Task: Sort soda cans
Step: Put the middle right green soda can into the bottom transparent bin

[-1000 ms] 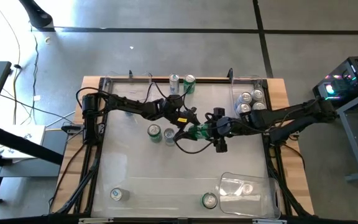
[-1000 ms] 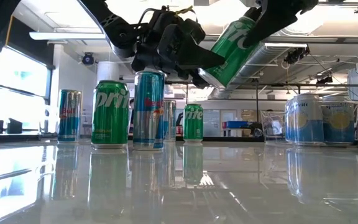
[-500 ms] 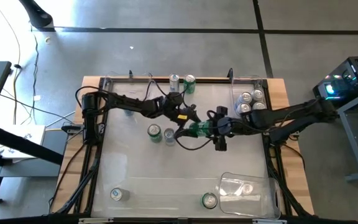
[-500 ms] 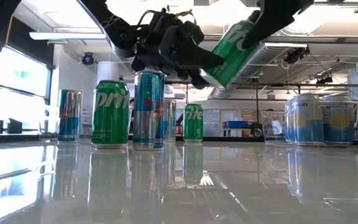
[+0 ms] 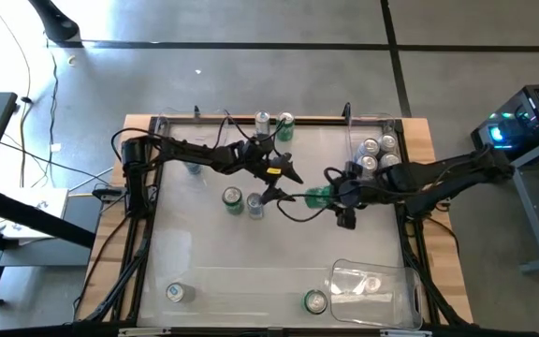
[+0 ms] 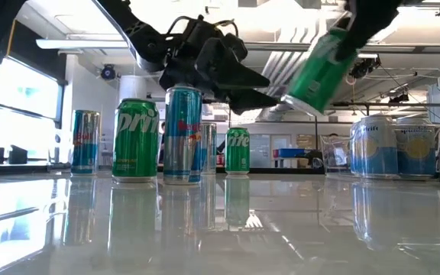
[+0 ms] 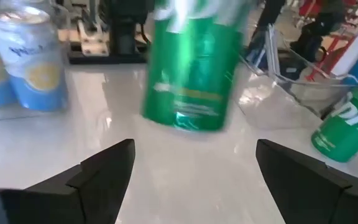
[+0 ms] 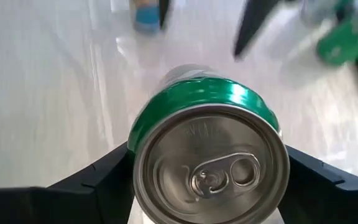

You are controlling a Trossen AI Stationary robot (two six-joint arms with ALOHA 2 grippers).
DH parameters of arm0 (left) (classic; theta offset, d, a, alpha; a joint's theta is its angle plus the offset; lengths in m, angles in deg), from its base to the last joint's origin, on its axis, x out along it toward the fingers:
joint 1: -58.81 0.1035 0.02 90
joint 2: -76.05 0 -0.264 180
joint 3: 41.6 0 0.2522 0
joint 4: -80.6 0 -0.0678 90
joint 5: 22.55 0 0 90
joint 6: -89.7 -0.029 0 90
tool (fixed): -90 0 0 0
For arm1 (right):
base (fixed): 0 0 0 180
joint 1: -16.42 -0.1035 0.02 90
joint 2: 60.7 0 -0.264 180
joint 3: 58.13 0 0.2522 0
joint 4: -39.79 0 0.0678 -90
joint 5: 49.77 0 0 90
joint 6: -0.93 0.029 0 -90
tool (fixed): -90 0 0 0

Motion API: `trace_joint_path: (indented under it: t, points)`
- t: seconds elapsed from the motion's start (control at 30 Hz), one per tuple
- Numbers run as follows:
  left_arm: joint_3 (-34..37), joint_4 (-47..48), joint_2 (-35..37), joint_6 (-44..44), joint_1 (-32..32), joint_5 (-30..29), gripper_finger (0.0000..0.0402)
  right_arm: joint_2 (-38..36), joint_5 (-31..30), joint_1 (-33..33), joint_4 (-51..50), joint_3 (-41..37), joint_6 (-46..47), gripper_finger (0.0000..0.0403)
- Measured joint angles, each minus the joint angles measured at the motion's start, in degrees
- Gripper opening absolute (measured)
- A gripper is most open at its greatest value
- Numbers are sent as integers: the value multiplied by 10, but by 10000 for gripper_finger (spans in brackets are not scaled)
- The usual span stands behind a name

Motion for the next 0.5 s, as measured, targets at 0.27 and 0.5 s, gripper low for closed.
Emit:
trace_joint_path:
  t: [0.27, 0.5]
  points:
    - [0, 45, 68, -27, -16, -90, 328, 2, -4, -84, -135, 98, 157, 288]
    - [0, 112, 147, -60, -60, -205, 329, 17, 66, -202, -158, 174, 339, 288]
